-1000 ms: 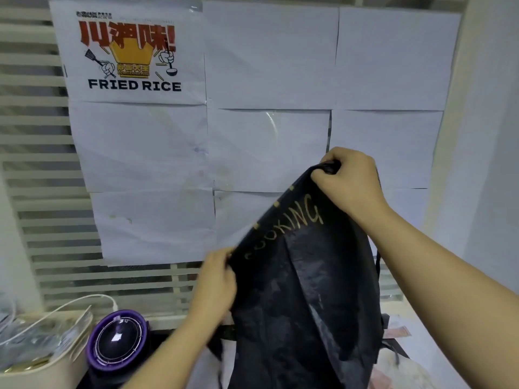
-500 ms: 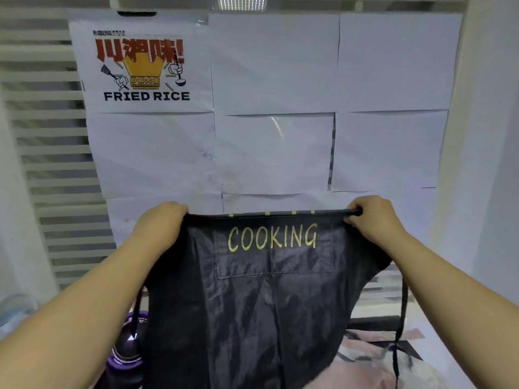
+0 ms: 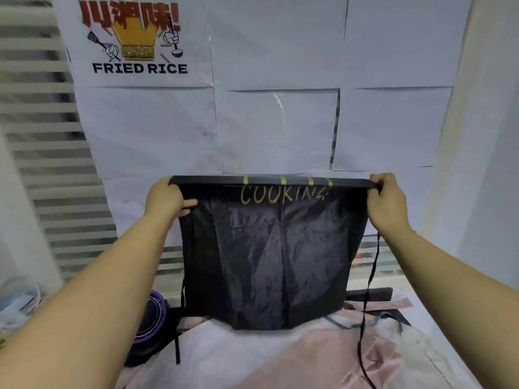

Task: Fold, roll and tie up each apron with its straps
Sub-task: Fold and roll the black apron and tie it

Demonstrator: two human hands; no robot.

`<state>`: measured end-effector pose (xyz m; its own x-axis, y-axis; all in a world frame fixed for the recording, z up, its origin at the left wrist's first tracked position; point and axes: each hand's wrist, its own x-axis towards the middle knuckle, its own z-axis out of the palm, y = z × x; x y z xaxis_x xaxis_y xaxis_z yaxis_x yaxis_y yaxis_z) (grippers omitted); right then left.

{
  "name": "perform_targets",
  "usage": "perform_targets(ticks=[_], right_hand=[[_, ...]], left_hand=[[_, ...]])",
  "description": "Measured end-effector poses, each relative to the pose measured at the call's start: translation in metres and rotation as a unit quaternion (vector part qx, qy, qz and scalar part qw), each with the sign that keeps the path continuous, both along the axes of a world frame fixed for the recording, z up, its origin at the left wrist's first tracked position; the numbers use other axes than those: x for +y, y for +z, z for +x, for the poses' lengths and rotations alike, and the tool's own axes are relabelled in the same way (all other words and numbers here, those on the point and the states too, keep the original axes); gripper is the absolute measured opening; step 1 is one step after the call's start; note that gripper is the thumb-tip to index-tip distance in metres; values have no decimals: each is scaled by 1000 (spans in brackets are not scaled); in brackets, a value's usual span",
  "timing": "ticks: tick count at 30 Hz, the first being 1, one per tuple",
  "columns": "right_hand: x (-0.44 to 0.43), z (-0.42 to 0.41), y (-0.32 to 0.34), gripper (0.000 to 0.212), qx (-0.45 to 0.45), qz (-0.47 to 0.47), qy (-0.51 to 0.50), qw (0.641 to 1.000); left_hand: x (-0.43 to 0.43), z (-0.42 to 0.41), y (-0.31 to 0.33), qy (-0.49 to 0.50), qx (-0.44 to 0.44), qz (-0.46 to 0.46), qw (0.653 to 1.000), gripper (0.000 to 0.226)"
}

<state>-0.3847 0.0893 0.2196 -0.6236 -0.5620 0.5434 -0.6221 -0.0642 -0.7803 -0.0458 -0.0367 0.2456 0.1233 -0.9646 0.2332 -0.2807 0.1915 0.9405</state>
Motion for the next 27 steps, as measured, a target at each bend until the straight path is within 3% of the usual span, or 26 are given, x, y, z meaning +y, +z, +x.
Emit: perform_targets(ticks=[1,2,4,6,9,12,15,17,19,21,24,25,27], right_hand=[[10,10,0,26,-4,-73,-15,997],[23,20,-5,28,-6,-130,-29,991],[43,27,-23,27,5,-162,-53,985],[68,29,-69,26,18,-70,-62,995],[102,33,-140,18,55,148,-25,987],[124,40,-187,11,55,385,24,921],[140,48,-216,17,81,531,65,841],[149,57,-226,17,118,584,85,799],[158,65,-235,5,160,644,98,742],[162,65,-244,13,198,683,97,697],[165,65,-258,11,215,719,87,655],[166,68,-258,12,225,741,98,625],[171,75,-256,25,221,774,134,578]], left_hand=[[12,-1,-7,32,88,-84,992,40],[26,3,-20,74,106,-170,977,48],[45,9,-51,126,23,-278,952,58],[61,25,-96,107,-67,-266,956,62],[81,61,-168,41,-214,-170,961,59],[104,95,-230,-61,-388,-37,919,51],[123,109,-270,-146,-597,122,780,38],[135,112,-286,-216,-672,212,676,32],[146,116,-297,-273,-708,279,589,28],[152,117,-299,-298,-719,309,546,19],[161,111,-290,-314,-701,343,541,21],[165,109,-286,-315,-686,377,537,16],[166,108,-289,-306,-625,485,529,42]])
